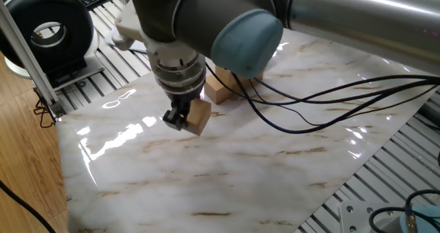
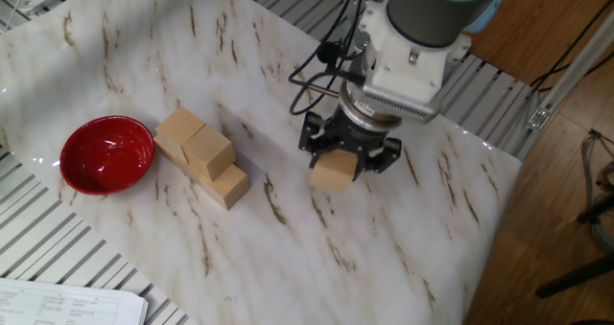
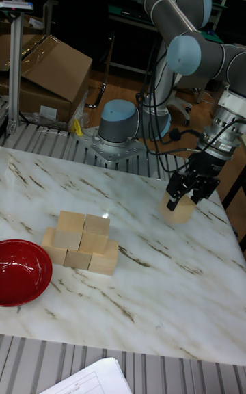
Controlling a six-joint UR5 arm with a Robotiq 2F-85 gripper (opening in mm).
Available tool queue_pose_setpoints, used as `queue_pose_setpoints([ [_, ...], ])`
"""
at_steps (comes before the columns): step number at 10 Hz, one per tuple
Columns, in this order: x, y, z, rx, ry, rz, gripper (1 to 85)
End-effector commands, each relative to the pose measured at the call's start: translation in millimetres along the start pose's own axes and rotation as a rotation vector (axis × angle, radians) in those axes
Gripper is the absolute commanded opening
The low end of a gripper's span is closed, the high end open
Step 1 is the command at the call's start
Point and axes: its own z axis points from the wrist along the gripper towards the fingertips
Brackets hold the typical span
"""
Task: Stack the blocks into a pyramid shape
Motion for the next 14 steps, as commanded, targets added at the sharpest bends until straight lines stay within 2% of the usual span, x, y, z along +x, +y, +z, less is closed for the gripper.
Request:
queue_pose_setpoints([
  [1,-38.7,2.3,-6.6,-0.023,-0.153,0.104,0.7],
  [2,-40.3,7.5,-7.0,-0.045,-0.157,0.134,0.7],
  [3,-42.7,5.1,-7.3,-0.037,-0.167,0.146,0.7],
  [5,-34.2,3.7,-6.0,-0.03,-0.134,0.155,0.7],
  [7,-30.1,16.2,-6.0,-0.078,-0.114,0.167,0.7],
  [8,-27.2,16.3,-10.2,-0.082,-0.104,0.167,0.7],
  [11,-13.0,17.7,-41.1,-0.105,-0.091,0.176,0.7],
  [14,5.1,15.8,-68.7,-0.107,-0.076,0.17,0.7],
])
